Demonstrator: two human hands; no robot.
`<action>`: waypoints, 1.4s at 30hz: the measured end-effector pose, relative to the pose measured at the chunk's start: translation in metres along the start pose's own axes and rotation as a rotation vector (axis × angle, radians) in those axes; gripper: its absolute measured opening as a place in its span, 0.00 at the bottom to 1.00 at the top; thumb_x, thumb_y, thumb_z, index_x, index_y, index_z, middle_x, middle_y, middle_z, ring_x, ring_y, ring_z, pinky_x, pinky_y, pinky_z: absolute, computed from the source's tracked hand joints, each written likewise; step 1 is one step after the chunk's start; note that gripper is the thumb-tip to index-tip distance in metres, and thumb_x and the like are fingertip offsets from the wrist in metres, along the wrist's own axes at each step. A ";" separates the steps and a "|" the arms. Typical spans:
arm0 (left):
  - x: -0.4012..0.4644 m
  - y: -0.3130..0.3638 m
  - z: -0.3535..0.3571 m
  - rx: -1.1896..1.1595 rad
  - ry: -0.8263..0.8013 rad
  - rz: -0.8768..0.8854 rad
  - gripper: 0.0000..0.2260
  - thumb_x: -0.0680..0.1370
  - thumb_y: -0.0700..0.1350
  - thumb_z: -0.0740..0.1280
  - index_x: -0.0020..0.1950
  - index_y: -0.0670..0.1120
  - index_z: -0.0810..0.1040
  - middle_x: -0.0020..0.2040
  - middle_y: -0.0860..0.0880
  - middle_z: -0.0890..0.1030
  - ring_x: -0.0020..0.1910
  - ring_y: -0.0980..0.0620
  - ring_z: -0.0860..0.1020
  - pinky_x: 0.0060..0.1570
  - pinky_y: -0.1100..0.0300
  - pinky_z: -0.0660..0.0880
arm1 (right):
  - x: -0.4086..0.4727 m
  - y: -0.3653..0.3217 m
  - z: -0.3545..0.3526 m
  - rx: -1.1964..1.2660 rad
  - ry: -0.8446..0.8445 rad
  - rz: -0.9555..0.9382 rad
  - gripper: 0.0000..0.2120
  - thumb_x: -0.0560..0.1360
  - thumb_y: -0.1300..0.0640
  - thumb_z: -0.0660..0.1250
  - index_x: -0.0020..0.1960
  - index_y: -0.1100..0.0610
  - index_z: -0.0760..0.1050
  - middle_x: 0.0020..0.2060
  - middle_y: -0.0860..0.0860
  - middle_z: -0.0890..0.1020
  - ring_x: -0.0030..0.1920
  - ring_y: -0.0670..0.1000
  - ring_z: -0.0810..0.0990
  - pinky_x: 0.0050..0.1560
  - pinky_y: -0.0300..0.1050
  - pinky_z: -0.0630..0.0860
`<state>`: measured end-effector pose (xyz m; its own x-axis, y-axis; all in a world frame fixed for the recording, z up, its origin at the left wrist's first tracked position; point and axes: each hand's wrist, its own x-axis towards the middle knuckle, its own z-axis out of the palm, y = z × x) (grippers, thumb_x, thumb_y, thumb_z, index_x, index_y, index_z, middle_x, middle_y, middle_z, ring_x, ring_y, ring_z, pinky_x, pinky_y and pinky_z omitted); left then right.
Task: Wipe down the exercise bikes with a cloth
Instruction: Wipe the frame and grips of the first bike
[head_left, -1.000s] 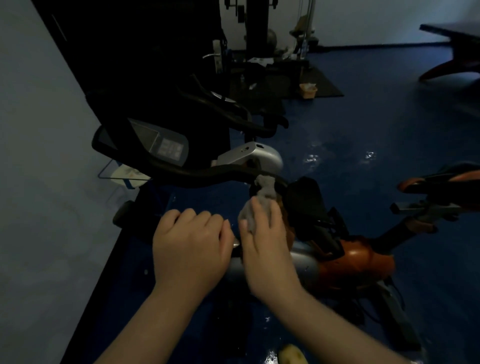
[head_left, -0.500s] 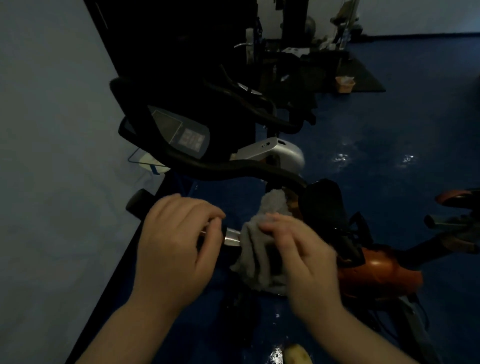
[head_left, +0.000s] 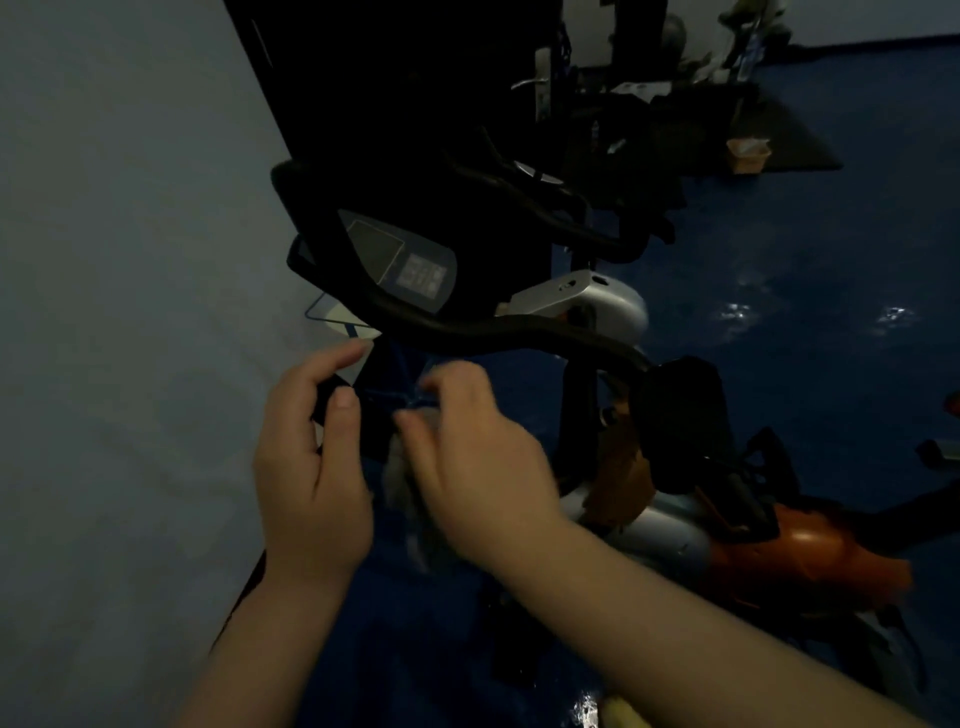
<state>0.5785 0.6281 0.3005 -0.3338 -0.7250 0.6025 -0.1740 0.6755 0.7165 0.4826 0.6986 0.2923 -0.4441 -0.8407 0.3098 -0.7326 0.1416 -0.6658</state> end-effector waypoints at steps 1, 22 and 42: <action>-0.001 0.001 -0.002 -0.024 -0.006 -0.019 0.14 0.80 0.40 0.55 0.63 0.44 0.74 0.57 0.52 0.77 0.57 0.62 0.74 0.56 0.73 0.68 | -0.011 0.010 -0.006 -0.037 -0.006 0.031 0.14 0.79 0.43 0.54 0.59 0.50 0.64 0.52 0.47 0.73 0.46 0.48 0.77 0.41 0.44 0.72; -0.012 0.000 -0.014 -0.330 -0.158 -0.179 0.25 0.79 0.56 0.50 0.75 0.49 0.61 0.73 0.56 0.66 0.72 0.61 0.64 0.71 0.62 0.61 | 0.018 -0.040 0.016 0.040 0.019 -0.110 0.17 0.81 0.46 0.49 0.62 0.53 0.69 0.51 0.52 0.79 0.47 0.53 0.78 0.43 0.49 0.74; -0.015 -0.012 0.032 0.755 -0.239 0.467 0.13 0.78 0.48 0.57 0.39 0.49 0.78 0.35 0.52 0.77 0.39 0.50 0.74 0.64 0.52 0.58 | -0.033 0.052 0.007 0.092 0.327 0.410 0.20 0.81 0.47 0.48 0.68 0.55 0.64 0.67 0.50 0.69 0.67 0.50 0.67 0.69 0.48 0.66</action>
<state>0.5558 0.6353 0.2714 -0.6901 -0.3658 0.6244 -0.5039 0.8622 -0.0518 0.4630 0.7298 0.2426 -0.8328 -0.5173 0.1972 -0.4236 0.3660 -0.8286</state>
